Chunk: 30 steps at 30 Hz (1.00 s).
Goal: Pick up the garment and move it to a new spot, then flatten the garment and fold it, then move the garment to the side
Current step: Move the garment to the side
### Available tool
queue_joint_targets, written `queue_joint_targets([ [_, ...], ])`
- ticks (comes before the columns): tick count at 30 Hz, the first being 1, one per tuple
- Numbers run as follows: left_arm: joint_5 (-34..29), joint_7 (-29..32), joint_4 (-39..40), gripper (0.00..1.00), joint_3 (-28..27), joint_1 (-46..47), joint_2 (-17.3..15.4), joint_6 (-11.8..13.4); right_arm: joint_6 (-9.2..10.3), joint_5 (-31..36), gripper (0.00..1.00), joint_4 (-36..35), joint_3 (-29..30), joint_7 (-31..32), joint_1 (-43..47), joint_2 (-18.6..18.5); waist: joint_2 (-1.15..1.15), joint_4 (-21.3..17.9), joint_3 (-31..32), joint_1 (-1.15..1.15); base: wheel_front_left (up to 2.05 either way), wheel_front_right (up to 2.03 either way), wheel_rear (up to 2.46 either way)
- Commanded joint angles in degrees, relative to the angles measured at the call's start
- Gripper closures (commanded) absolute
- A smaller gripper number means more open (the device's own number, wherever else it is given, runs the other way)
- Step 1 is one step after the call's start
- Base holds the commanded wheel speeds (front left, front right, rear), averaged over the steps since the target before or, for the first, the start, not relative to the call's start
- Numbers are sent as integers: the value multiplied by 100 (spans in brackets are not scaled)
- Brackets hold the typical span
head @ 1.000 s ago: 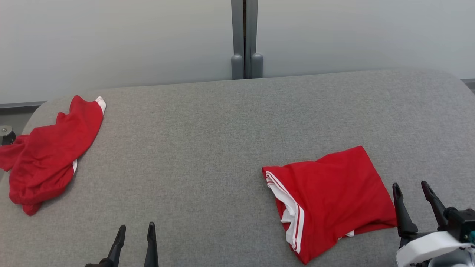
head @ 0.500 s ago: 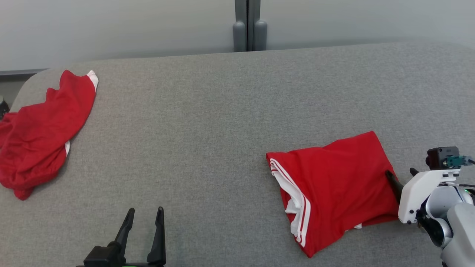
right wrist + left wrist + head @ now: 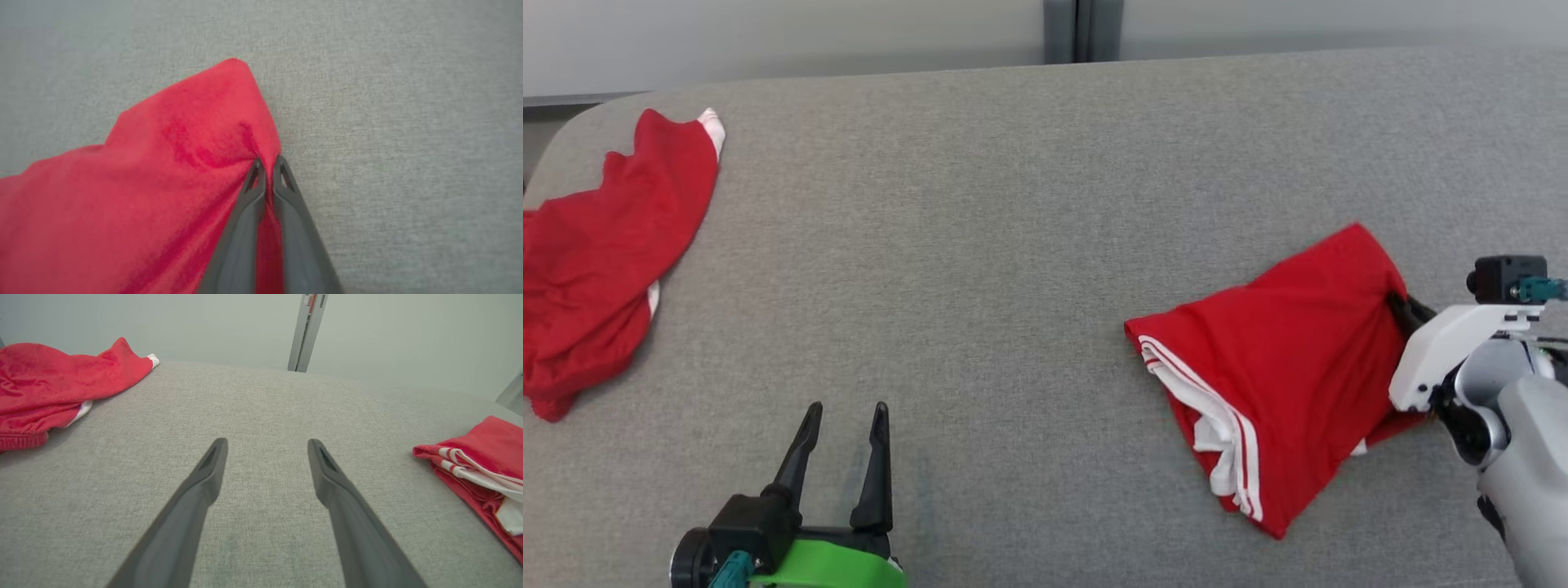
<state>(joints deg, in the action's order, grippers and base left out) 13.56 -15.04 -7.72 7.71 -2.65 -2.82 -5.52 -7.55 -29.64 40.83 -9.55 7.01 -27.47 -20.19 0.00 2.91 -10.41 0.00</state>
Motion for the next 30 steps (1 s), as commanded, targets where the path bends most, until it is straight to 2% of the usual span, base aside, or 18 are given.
queue_joint_targets([
  [1,-85,-19,33,0,-5,170,-14,-25,12,15,100,47,52,-170,-255,-102,0,-452,-332,0,0,0,0],
  [6,-346,-18,149,0,-35,467,-24,-106,11,153,100,361,363,-597,-1035,-283,0,-1044,-906,0,0,0,0],
  [11,-568,-17,285,0,75,790,-235,-162,11,387,100,757,846,-978,-1801,-640,0,-1424,-1578,0,0,0,0],
  [16,-638,-18,303,0,228,1027,-417,-187,11,683,100,1327,1425,-1319,-2399,-1075,0,-1372,-1944,0,0,0,0],
  [23,-613,-18,401,0,215,942,-414,-195,11,1134,100,2099,1964,-1445,-2989,-1508,0,-1071,-2123,0,0,0,0],
  [24,-605,-18,410,0,193,938,-397,-196,11,1233,65,2183,2023,-1541,-3079,-1570,0,-1026,-2139,0,0,0,0],
  [25,-601,-17,414,0,170,938,-381,-195,11,1331,0,2241,2084,-1665,-3148,-1630,0,-991,-2150,0,0,0,0],
  [28,-582,-7,424,0,100,941,-299,-195,11,1769,0,2317,2246,-2054,-3289,-1705,0,-906,-2122,0,0,0,0],
  [30,-558,-7,438,0,65,914,-251,-194,11,2014,0,2192,2325,-2175,-3301,-1617,0,-869,-2033,0,0,0,0],
])
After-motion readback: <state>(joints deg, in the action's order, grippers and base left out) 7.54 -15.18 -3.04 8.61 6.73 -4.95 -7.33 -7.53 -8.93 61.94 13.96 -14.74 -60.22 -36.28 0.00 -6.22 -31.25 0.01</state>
